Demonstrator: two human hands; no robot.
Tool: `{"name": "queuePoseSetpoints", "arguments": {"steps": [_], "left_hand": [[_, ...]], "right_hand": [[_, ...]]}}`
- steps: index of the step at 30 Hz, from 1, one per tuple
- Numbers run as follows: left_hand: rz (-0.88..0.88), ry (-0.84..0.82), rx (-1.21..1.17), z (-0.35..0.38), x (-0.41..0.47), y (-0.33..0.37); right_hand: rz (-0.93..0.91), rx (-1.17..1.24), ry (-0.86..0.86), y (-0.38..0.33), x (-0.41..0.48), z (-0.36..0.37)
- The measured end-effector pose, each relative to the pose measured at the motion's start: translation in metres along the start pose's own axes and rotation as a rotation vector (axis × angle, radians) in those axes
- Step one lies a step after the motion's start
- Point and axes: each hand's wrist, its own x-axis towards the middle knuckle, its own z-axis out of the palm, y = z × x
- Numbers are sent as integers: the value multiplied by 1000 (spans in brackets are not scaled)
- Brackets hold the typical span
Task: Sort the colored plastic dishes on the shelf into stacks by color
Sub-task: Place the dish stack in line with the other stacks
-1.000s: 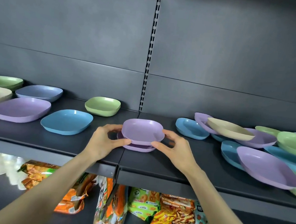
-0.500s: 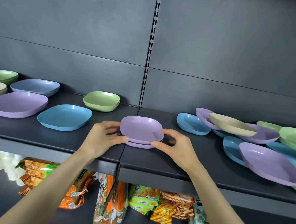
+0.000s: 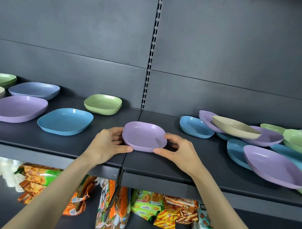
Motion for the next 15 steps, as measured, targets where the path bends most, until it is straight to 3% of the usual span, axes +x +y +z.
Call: {"name": "queuePoseSetpoints", "arguments": {"steps": [8,11,15], "left_hand": [[56,49,150,4,-3,-1],[175,72,368,6,-9,-1],[288,108,478,11,-13,14]], "right_hand": [[-41,-101,53,-8,-7,-1],[-20,-124,113,-11,-15,-9],[14,-261,161,-8,-27,-30]]}}
